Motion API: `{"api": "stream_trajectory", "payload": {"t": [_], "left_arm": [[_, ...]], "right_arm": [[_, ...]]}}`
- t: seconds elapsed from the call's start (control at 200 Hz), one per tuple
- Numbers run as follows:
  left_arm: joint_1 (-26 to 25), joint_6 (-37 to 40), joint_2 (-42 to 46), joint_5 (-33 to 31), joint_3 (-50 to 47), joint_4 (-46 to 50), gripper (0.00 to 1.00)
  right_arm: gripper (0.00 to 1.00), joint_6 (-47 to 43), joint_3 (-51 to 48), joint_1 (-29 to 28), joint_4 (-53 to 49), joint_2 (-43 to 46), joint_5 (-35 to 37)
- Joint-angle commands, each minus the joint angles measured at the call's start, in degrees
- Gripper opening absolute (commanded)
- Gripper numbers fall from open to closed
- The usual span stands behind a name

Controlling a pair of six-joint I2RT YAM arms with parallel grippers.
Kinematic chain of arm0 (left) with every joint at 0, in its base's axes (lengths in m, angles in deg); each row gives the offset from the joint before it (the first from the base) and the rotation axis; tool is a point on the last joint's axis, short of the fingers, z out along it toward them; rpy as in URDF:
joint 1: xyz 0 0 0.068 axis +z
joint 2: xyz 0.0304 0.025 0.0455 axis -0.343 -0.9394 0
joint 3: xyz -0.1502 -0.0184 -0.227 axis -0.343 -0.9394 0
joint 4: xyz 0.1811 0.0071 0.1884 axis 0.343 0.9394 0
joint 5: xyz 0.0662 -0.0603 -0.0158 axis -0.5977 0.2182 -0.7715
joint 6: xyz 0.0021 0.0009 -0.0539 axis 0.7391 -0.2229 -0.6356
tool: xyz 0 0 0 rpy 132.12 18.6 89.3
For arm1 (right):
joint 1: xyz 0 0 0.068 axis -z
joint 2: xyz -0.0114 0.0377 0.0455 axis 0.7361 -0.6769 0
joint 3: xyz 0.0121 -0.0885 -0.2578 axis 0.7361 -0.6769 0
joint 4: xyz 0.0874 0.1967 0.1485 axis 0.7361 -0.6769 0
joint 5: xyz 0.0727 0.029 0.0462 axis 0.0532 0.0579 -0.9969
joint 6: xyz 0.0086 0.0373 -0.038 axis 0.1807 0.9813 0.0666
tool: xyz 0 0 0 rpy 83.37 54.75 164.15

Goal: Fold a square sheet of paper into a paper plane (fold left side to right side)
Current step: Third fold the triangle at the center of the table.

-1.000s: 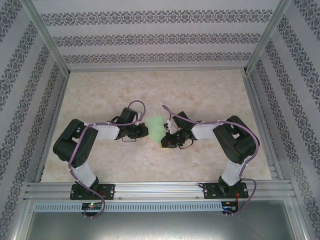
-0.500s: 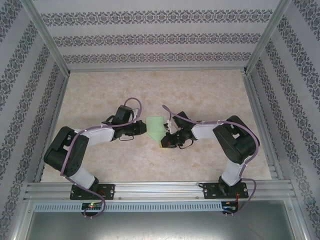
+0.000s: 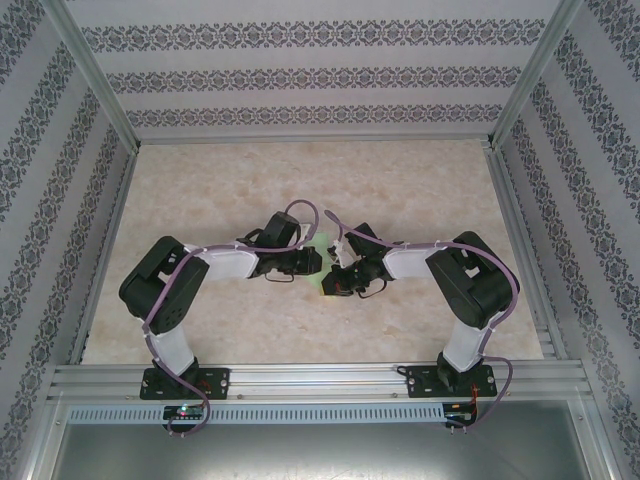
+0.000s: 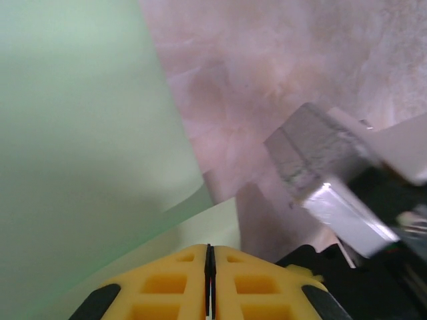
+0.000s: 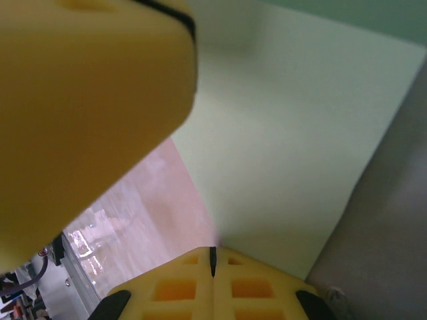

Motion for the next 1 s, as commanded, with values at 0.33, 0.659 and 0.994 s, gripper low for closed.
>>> {"api": "stream_trajectory", "payload": {"t": [0.33, 0.659, 0.994], "left_arm": [[-0.43, 0.39, -3.37, -5.11, -3.93, 0.67, 0.11], [-0.43, 0.29, -3.76, -6.10, -5.22, 0.31, 0.10], [-0.43, 0.56, -3.74, -6.62, -5.41, 0.35, 0.09]], "right_arm": [[0.00, 1.87, -2.03, -0.30, -7.73, 3.51, 5.62], [0.00, 4.43, 2.31, -2.23, -8.89, 7.09, 7.45], [0.00, 5.59, 3.24, -2.32, -8.73, 1.99, 10.20]]}}
